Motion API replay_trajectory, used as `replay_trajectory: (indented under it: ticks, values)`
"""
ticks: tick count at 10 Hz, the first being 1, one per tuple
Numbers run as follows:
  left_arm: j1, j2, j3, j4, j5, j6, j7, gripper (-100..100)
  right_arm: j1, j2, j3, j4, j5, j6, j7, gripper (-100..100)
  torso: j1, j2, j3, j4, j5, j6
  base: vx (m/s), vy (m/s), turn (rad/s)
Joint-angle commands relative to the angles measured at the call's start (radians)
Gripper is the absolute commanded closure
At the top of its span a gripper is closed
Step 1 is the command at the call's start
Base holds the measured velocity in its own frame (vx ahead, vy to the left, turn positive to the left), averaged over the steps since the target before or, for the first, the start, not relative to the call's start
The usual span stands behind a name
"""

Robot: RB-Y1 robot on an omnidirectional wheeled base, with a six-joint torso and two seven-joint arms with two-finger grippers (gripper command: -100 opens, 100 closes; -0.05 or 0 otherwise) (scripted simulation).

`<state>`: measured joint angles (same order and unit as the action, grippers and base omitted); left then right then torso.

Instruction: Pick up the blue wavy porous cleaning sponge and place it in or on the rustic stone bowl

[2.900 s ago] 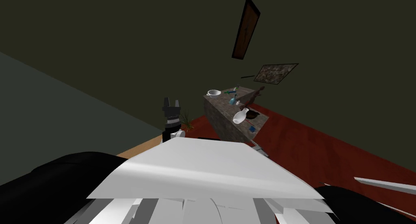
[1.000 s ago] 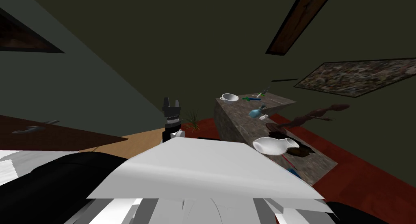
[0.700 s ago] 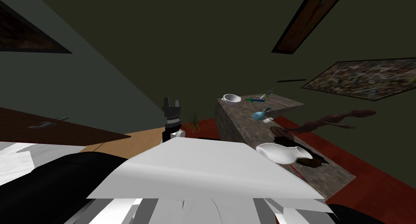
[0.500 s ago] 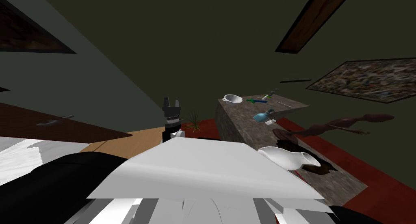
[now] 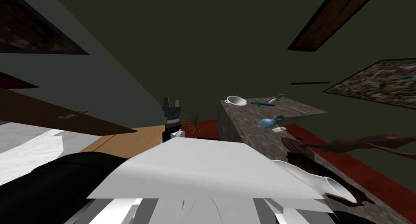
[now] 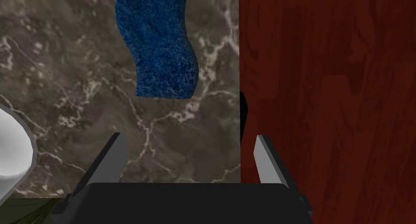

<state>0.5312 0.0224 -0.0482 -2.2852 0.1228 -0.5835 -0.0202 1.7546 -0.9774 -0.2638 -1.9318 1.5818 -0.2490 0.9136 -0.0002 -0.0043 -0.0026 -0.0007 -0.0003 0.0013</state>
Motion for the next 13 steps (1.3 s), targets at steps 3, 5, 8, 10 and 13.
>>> replay_trajectory:
  ticks: [3,5,8,10,13]
  values:
    - [0.000,0.000,0.000,0.000,0.000,0.000,0.000,0,0.019,-0.034,0.006,0.016,0.071,0.008,0.005,-100,0.000,0.002,0.001,0.000,0.000,0.000,0.051,-0.046,0.072]
    - [0.000,0.000,0.000,0.000,0.000,0.000,0.000,0,0.030,-0.050,0.008,0.028,0.101,0.009,0.022,-100,-0.002,0.001,0.001,0.000,0.000,0.000,0.056,-0.090,0.095]
    - [0.000,0.000,0.000,0.000,0.000,0.000,0.000,0,-0.013,-0.043,0.034,0.057,0.095,0.006,0.019,-100,0.002,0.004,0.003,0.001,0.000,0.000,0.006,-0.019,0.027]
    - [0.000,0.000,0.000,0.000,0.000,0.000,0.000,0,-0.050,-0.041,0.057,0.088,0.094,0.002,0.022,-100,0.004,0.006,0.004,0.002,0.001,0.000,-0.015,0.012,0.050]
    - [0.000,0.000,0.000,0.000,0.000,0.000,0.000,0,-0.084,-0.038,0.079,0.118,0.087,0.001,0.031,-100,0.004,0.006,0.004,0.002,0.000,0.000,-0.011,0.013,0.037]
